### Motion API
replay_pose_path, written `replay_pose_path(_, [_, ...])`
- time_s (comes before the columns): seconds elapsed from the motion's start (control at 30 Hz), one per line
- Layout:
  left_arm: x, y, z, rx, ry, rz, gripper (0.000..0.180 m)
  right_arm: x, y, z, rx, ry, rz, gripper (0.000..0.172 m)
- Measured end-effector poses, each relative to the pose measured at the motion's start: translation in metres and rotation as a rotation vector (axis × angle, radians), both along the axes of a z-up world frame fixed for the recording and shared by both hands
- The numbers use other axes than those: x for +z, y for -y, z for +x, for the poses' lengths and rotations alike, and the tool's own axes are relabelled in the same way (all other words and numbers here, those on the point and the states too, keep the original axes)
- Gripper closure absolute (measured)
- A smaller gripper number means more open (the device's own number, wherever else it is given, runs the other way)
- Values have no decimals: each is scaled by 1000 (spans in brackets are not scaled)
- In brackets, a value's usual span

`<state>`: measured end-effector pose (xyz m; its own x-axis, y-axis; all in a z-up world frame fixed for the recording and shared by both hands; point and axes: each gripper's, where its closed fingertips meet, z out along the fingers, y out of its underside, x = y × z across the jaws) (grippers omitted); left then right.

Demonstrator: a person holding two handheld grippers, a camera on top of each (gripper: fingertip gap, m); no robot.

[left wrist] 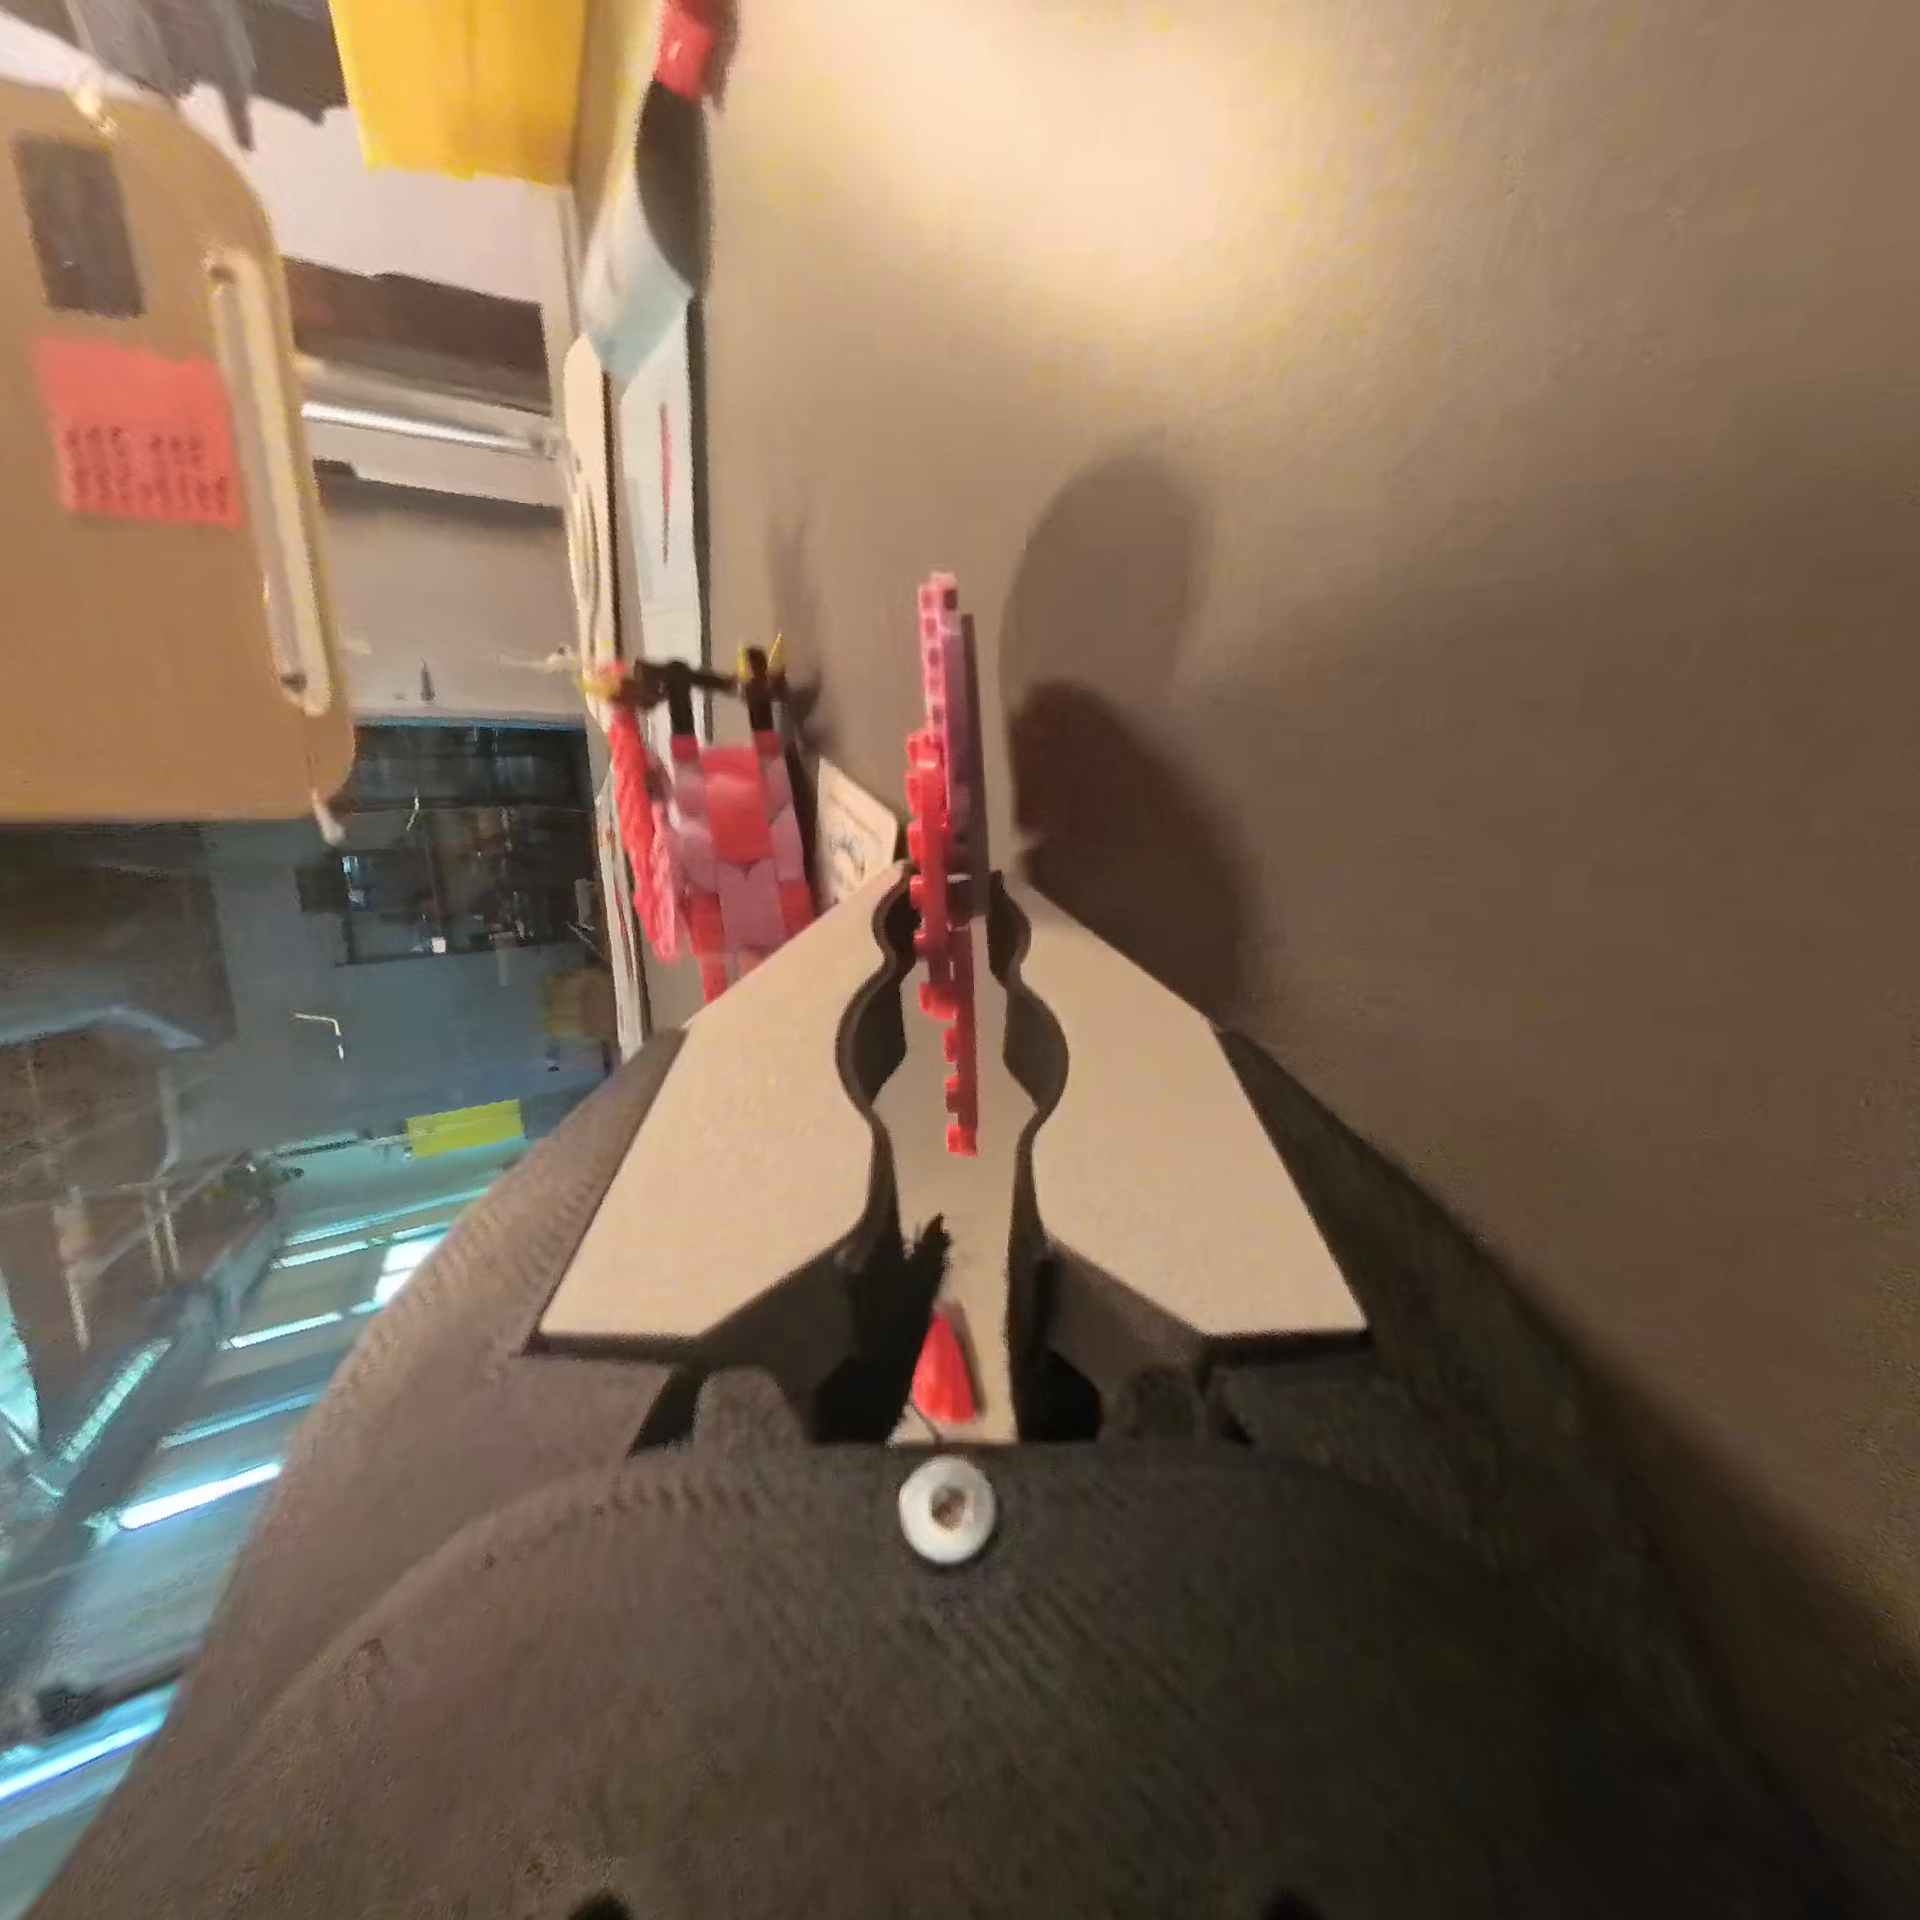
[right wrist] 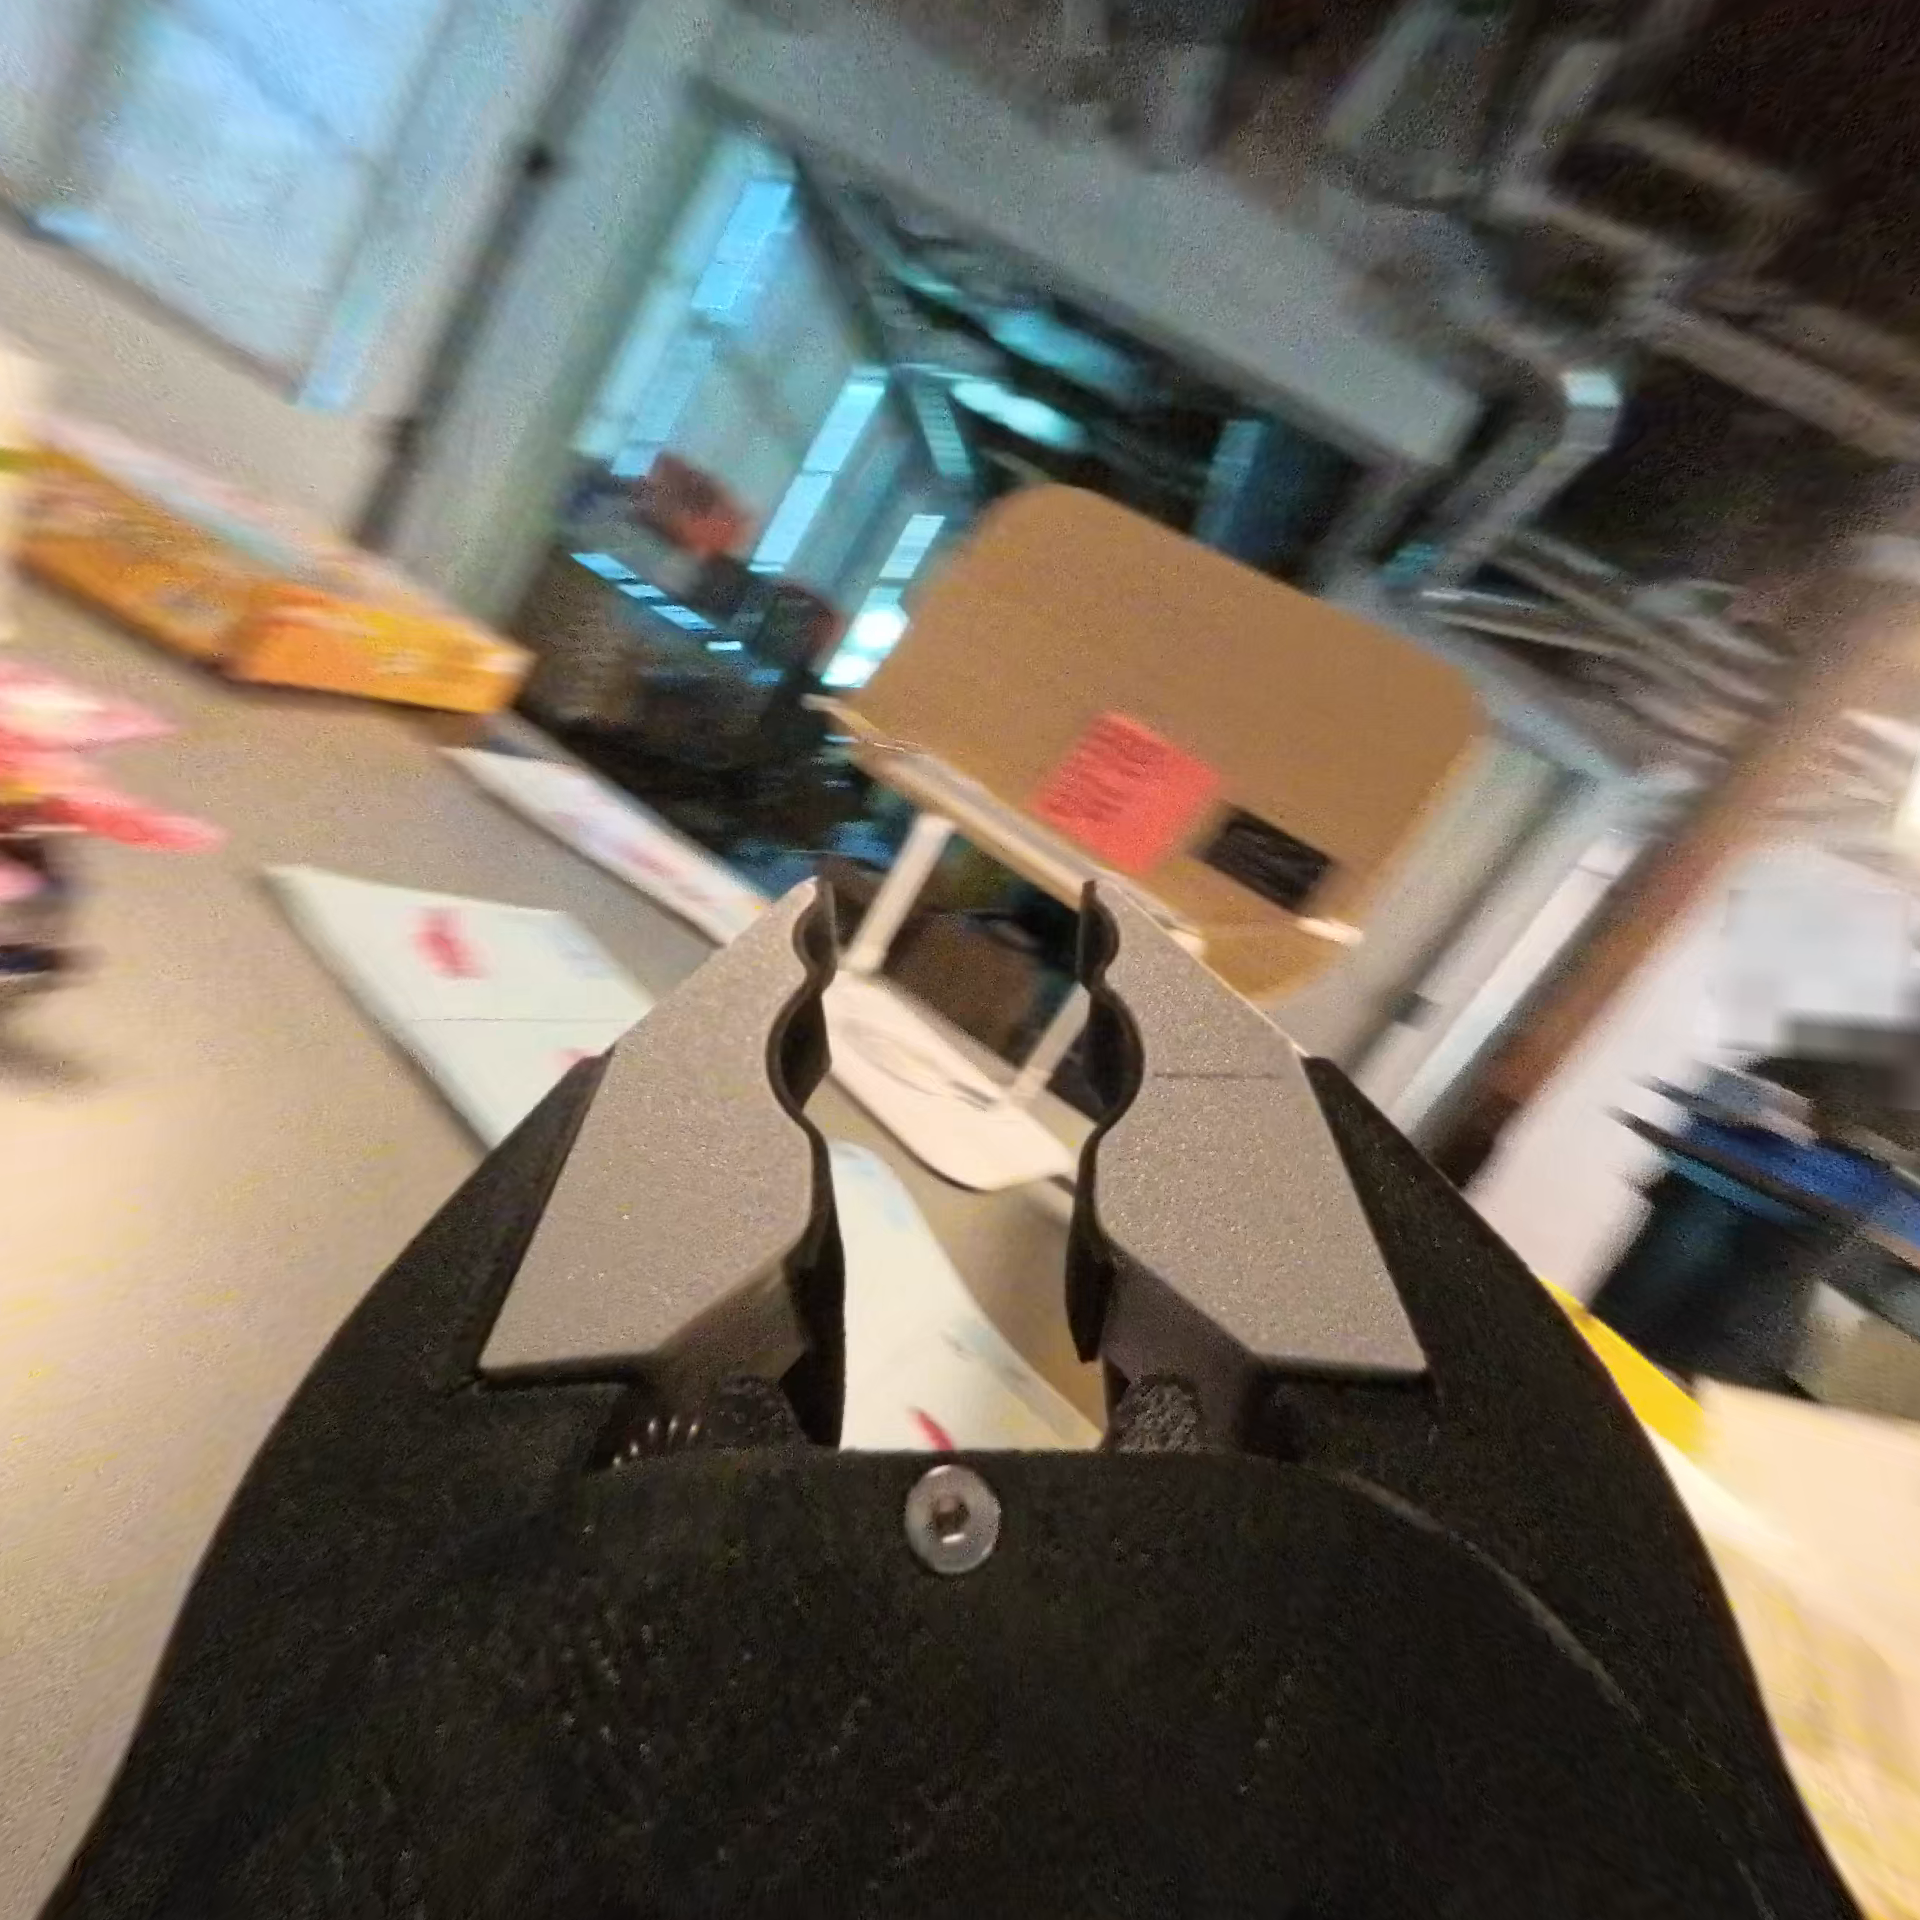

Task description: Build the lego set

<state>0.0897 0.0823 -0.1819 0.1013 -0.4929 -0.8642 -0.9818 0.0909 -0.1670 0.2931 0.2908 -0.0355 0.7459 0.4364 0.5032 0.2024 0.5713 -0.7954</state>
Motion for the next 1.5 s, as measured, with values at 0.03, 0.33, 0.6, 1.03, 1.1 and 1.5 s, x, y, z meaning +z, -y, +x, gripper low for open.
replay_pose_path(0.03, [0, -8, 7, -14, -33, -4, 169, 0, -12, 21, -74, -54, -17, 129])
replay_pose_path(0.33, [-2, -37, 47, -3, 101, -238, 165, -14, -40, 67, -159, -249, -194, 136])
replay_pose_path(0.6, [10, -11, 47, 102, 351, -460, 119, -13, -26, 47, -30, -218, -179, 137])
replay_pose_path(1.03, [150, 74, -56, 436, 1091, -168, 123, -18, -18, 34, 10, -151, -159, 141])
replay_pose_path(1.1, [169, 91, -114, 616, 1095, -5, 127, -20, -20, 34, -3, -139, -158, 142])
replay_pose_path(1.5, [151, 144, -325, 1261, 1091, 100, 150, -30, -42, 51, -227, -63, -164, 148])
